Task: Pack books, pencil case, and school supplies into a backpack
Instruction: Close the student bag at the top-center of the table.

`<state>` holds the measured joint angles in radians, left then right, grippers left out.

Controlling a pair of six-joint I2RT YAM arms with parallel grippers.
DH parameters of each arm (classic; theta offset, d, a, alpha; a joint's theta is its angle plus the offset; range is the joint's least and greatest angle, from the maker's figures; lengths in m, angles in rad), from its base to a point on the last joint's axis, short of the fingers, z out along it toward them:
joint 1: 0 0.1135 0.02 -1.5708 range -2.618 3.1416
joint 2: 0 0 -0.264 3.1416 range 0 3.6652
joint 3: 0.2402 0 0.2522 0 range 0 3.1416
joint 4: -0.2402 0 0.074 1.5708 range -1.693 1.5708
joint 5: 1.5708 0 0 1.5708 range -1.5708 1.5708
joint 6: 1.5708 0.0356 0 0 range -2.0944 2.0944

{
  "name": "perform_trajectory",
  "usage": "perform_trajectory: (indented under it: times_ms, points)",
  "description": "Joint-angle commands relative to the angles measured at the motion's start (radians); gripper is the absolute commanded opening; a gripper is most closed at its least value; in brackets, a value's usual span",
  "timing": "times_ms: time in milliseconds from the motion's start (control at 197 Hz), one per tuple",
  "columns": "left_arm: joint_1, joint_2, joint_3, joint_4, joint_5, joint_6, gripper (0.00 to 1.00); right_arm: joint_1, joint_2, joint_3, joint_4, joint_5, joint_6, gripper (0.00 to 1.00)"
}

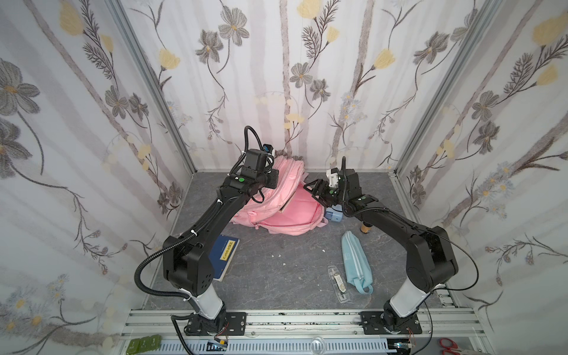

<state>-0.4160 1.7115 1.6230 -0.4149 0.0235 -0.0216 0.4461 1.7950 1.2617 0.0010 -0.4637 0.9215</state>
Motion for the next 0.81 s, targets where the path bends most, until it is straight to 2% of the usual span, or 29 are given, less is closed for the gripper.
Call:
perform_trajectory:
  times_ms: [0,61,127,168,198,254,356,478,554,585,676,809]
  points:
    - [0.003,0.014,0.006,0.095,-0.061,0.001,0.0,0.01,-0.071,0.0,-0.115,0.045,-0.102,0.72]
    - [0.003,0.008,-0.003,0.09,-0.076,-0.015,0.01,0.026,-0.103,0.011,-0.153,0.06,-0.118,0.71]
    - [0.002,-0.011,-0.005,0.066,-0.072,-0.035,0.43,0.06,-0.133,0.049,-0.218,0.092,-0.155,0.71]
    - [0.003,-0.029,-0.007,0.052,-0.063,-0.045,0.63,0.087,-0.14,0.082,-0.26,0.115,-0.176,0.71]
    - [0.004,-0.048,-0.011,0.043,-0.057,-0.055,0.71,0.107,-0.14,0.112,-0.288,0.131,-0.194,0.71]
    - [0.002,-0.095,-0.022,0.031,-0.053,-0.075,0.78,0.151,-0.129,0.172,-0.336,0.158,-0.221,0.7]
    - [0.002,-0.219,-0.059,0.005,-0.07,-0.111,0.8,0.232,-0.084,0.292,-0.392,0.209,-0.26,0.69]
    - [0.002,-0.423,-0.16,-0.047,-0.156,-0.188,0.8,0.346,0.034,0.489,-0.436,0.246,-0.34,0.68]
    - [0.002,-0.574,-0.265,-0.11,-0.217,-0.246,0.8,0.376,0.133,0.605,-0.455,0.23,-0.372,0.67]
    - [0.002,-0.629,-0.298,-0.144,-0.243,-0.278,0.79,0.42,0.182,0.654,-0.455,0.213,-0.381,0.66]
    - [0.002,-0.775,-0.373,-0.3,-0.328,-0.381,0.78,0.451,0.308,0.776,-0.445,0.159,-0.39,0.66]
    - [0.002,-0.946,-0.504,-0.479,-0.345,-0.519,0.78,0.484,0.486,0.929,-0.407,0.091,-0.377,0.64]
